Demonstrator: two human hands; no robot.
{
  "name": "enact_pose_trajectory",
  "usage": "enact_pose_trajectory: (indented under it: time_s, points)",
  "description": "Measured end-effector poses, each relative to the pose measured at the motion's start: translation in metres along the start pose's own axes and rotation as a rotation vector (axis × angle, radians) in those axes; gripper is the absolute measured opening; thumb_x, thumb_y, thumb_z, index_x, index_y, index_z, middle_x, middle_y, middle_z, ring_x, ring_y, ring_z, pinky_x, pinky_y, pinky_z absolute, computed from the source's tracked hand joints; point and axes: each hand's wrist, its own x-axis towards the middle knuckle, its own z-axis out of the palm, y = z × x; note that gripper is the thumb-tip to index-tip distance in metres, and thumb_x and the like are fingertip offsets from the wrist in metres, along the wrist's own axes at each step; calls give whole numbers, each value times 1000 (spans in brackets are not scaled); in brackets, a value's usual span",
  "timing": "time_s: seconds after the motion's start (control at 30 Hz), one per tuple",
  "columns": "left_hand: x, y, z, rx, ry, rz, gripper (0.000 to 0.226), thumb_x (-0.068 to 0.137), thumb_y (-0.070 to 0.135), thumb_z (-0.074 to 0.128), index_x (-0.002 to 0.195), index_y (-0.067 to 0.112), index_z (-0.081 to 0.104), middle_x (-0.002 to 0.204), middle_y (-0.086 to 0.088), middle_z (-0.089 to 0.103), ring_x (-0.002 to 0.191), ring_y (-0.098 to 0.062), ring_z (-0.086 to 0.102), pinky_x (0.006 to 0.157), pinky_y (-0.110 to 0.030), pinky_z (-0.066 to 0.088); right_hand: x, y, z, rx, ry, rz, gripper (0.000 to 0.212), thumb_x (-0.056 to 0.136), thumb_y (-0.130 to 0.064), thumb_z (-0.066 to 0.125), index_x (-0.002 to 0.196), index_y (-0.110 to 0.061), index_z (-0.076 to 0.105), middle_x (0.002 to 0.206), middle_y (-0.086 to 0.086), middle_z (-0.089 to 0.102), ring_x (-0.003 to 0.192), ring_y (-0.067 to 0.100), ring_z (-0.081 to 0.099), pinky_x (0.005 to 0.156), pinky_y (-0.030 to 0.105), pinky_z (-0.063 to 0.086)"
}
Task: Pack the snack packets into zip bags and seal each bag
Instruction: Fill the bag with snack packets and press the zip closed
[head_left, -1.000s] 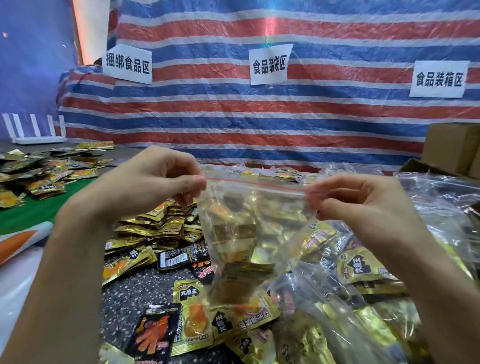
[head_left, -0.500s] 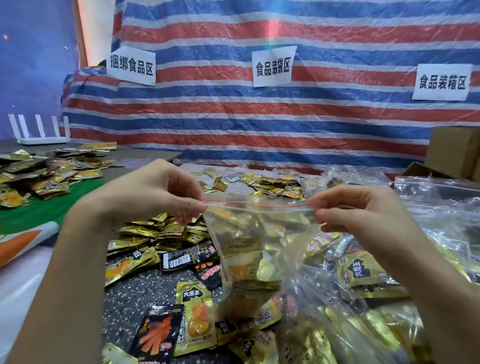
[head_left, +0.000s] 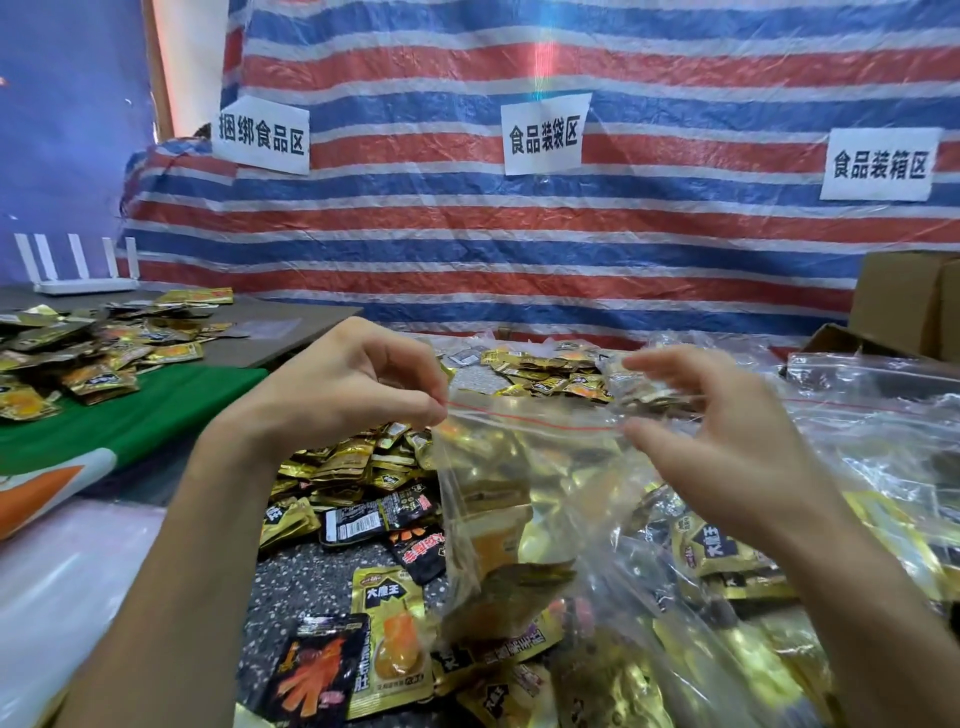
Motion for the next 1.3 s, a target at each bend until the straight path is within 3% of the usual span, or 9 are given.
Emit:
enact_pose_trajectory:
  time_s: [0.1, 0.17, 0.23, 0.37, 0.57, 0.87, 1.03, 1.17, 1.3]
  points:
    - [1, 10, 6, -4, -36, 54, 7, 80, 6, 79, 76, 12, 77, 73, -14, 69, 67, -24, 62, 60, -30, 47, -13, -32, 16, -60, -4, -292, 36, 84, -41, 67, 120, -34, 66, 118, -22, 56, 119, -3, 44, 103, 9, 29]
    - [2, 18, 11, 21, -60, 104, 8, 81, 4, 78, 78, 11, 77, 74, -12, 71, 71, -33, 65, 63, -41, 51, -19, -45, 33, -101, -27, -371, 31, 86, -40, 68, 116, -30, 69, 114, -19, 61, 118, 1, 47, 106, 22, 35]
    - [1, 23, 14, 49, -67, 132, 8, 82, 4, 76, 78, 11, 77, 73, -11, 71, 72, -38, 64, 64, -47, 50, -22, -50, 45, -68, -21, -350, 22, 90, -34, 69, 111, -27, 70, 107, -15, 66, 110, 7, 56, 99, 35, 46]
    - [-1, 25, 12, 68, -59, 135, 9, 84, 5, 77, 79, 13, 78, 73, -11, 71, 71, -37, 64, 65, -52, 50, -18, -43, 46, 27, -27, -316, 9, 92, -32, 70, 97, -27, 75, 89, -16, 72, 86, 2, 66, 76, 36, 56]
    - [1, 28, 15, 71, -38, 145, 9, 83, 7, 77, 77, 14, 77, 72, -12, 71, 72, -41, 63, 65, -57, 49, -19, -41, 47, -51, -27, -385, 8, 97, -31, 61, 96, -27, 68, 89, -13, 66, 85, 10, 61, 73, 40, 51]
    - [-4, 28, 10, 7, -76, 129, 5, 78, 11, 74, 80, 8, 76, 77, -16, 70, 79, -41, 64, 70, -52, 50, -17, -39, 43, 16, -118, -374, 10, 93, -38, 61, 96, -31, 67, 87, -14, 66, 85, 9, 62, 74, 44, 52]
    - [-2, 26, 12, 17, -76, 134, 4, 78, 13, 73, 79, 10, 75, 75, -12, 70, 75, -37, 64, 65, -48, 50, -16, -36, 43, 23, -117, -354, 4, 94, -27, 66, 97, -30, 68, 89, -16, 67, 86, 6, 62, 74, 42, 53]
    - [-1, 25, 13, 37, -189, 69, 11, 83, 27, 77, 78, 19, 72, 73, -5, 65, 66, -17, 56, 60, -30, 44, -17, -37, 45, 25, -104, -351, 11, 91, -34, 60, 95, -29, 69, 87, -15, 67, 85, 7, 62, 74, 43, 53]
    - [-4, 26, 9, 59, -242, 44, 20, 86, 35, 71, 88, 16, 76, 76, -4, 68, 68, -10, 59, 60, -19, 45, -16, -35, 45, 67, -120, -333, 7, 92, -31, 68, 96, -28, 73, 83, -16, 70, 81, 9, 65, 72, 44, 55]
